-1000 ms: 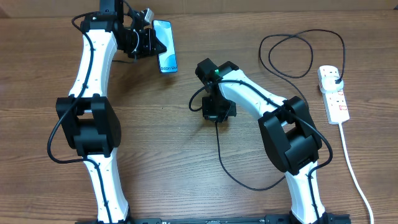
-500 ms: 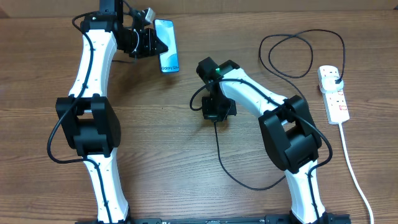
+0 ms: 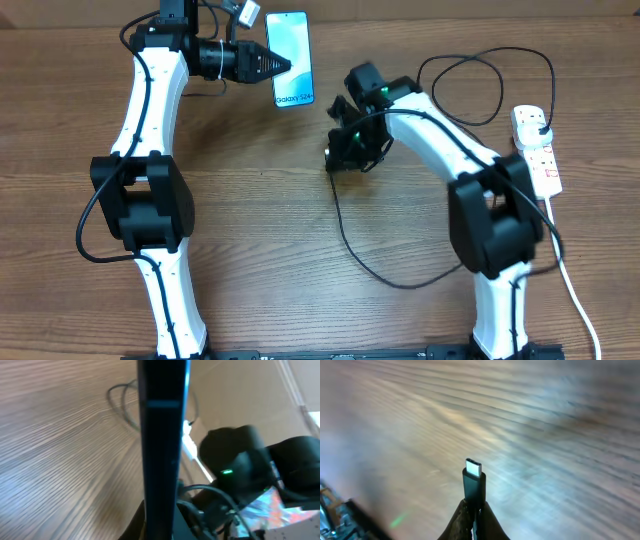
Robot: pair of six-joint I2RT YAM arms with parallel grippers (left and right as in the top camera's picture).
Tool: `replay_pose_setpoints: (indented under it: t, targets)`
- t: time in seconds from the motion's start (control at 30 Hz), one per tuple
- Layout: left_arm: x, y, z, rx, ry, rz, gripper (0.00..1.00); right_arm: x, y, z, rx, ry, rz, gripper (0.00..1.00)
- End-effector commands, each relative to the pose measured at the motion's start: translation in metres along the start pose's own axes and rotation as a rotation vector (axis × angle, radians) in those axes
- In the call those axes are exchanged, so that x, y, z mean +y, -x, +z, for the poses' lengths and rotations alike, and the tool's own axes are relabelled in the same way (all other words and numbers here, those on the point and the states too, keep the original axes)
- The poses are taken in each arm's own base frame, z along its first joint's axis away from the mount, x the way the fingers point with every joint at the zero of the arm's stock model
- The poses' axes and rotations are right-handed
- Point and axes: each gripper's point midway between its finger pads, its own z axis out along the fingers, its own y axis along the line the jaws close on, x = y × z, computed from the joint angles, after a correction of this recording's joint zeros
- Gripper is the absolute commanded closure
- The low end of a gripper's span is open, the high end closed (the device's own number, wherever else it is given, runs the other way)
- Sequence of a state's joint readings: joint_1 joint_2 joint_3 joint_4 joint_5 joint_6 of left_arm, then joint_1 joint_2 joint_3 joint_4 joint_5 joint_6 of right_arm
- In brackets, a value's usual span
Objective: Plug charger to phone and switch on socket
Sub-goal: 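Raise the USB-C tip with the right gripper to the phone's bottom edge, then push the USB-C plug up into the phone's port with the right gripper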
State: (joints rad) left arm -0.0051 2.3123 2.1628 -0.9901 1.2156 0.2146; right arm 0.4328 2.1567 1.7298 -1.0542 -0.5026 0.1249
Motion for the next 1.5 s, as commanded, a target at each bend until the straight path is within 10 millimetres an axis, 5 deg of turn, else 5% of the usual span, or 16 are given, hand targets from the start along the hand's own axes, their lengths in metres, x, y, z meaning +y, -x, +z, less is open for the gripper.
replay_pose_setpoints:
  t: [0.0,0.3,0.87,1.47]
  targets:
    - [-0.066,0.026,-0.016,-0.078,-0.202,0.154,0.96,0.05,0.011,-0.063,-0.152,0.079,-0.137,0.96]
    - [-0.079,0.029,-0.02,-0.096,-0.282,0.172,0.96,0.074,0.007,-0.103,-0.238,0.106,-0.184,0.96]
    - [-0.069,0.013,0.01,-0.009,-0.17,0.118,0.96,0.07,0.021,-0.095,-0.32,-0.082,-0.168,0.96]
    - [-0.069,0.013,0.009,-0.002,-0.172,0.008,0.96,0.075,0.032,-0.097,-0.374,-0.084,-0.161,0.96]
